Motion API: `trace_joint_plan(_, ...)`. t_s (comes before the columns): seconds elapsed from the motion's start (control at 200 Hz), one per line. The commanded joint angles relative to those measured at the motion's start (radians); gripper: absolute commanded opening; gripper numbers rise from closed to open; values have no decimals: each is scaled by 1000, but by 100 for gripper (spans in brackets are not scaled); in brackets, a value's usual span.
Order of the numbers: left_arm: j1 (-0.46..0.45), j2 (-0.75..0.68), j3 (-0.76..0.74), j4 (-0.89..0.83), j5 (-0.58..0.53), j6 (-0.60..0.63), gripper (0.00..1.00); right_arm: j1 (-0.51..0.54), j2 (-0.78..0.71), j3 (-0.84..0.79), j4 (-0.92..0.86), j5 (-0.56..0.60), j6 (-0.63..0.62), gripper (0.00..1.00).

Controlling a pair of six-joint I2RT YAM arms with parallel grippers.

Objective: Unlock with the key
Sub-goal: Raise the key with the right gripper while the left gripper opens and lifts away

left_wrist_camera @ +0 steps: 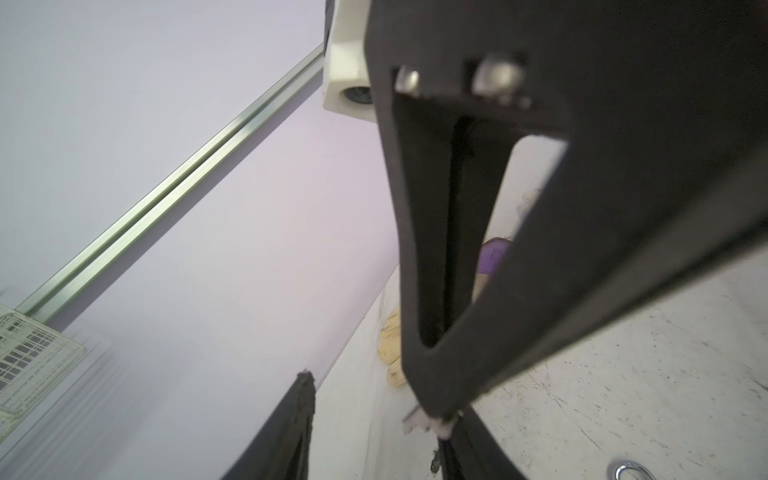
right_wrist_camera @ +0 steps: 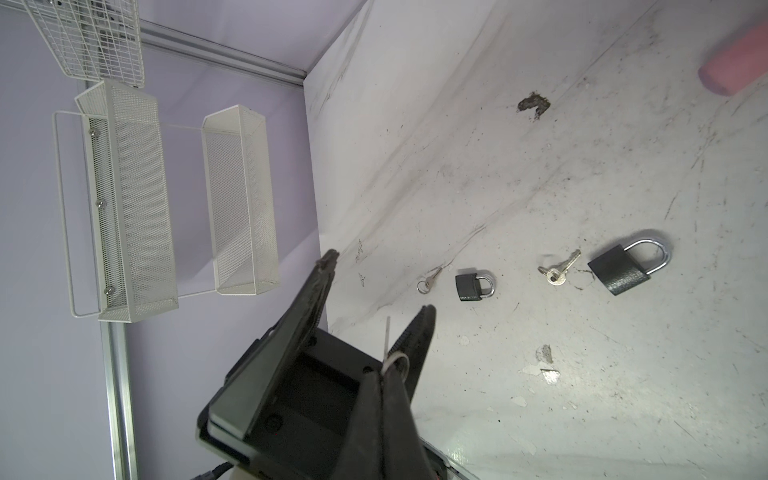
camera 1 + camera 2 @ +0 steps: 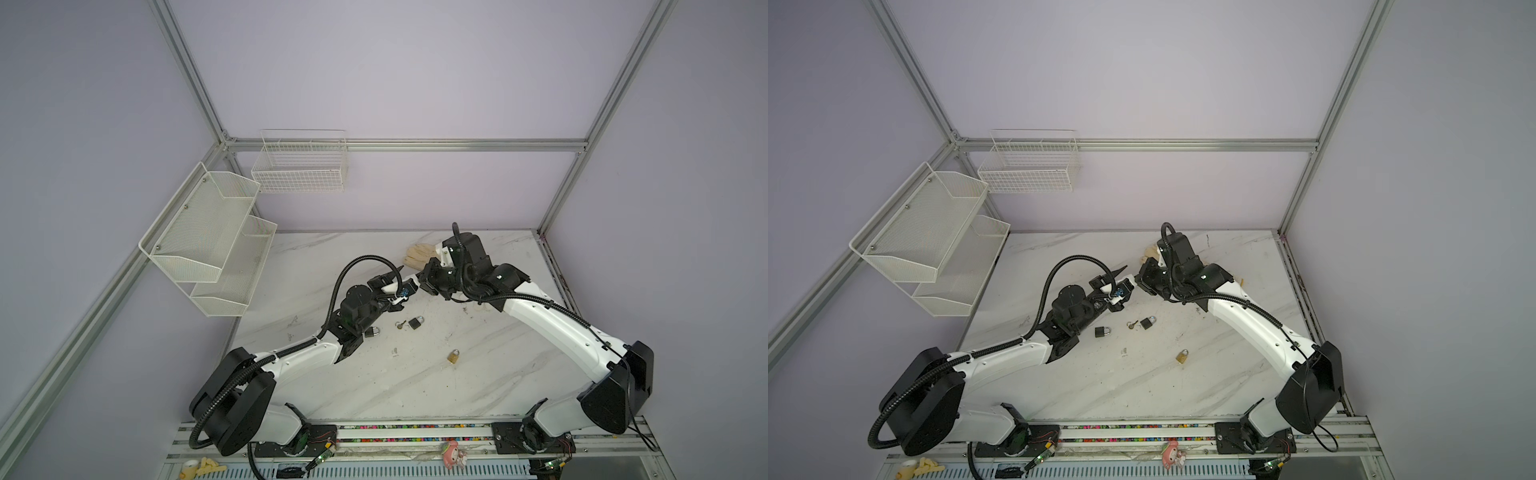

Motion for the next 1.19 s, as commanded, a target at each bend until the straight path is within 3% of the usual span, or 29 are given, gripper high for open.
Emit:
trace_joint_plan(0.0,-7,-96,37,0,21,-86,58,-37,-31,6,22,-33,-36,0)
trace_joint_plan(0.12,-6,-176,8,-120,42,-220,63,-66,-55,-52,112,-79,-86,0)
trace_joint_plan(0.22,-1,-232,3,-205,23,-392,66,-95,-99,-163,294,-159,-112,0)
trace_joint_plan(0.4,29,-291,104,-421,-10,-782,66,-150,-176,-345,601,-299,-165,0)
trace_joint_plan(0.53,85,-276,210,-528,78,-1062,63,-155,-179,-390,717,-353,-232,0)
trace_joint_plan(0.645,159,-246,211,-442,256,-1277,61,-155,-181,-468,914,-398,-200,0)
trace_joint_plan(0.755,227,-229,132,-170,397,-1481,57,-156,-171,-510,1029,-426,-201,0)
trace_joint_plan(0.82,236,-214,108,-49,426,-1539,55,-155,-166,-517,1072,-432,-206,0)
trace_joint_plan(1.01,235,-133,191,-58,528,-1554,50,-156,-167,-557,1216,-430,-156,0)
trace_joint_plan(1.19,232,-67,191,85,582,-1626,43,-153,-141,-562,1266,-423,-128,0)
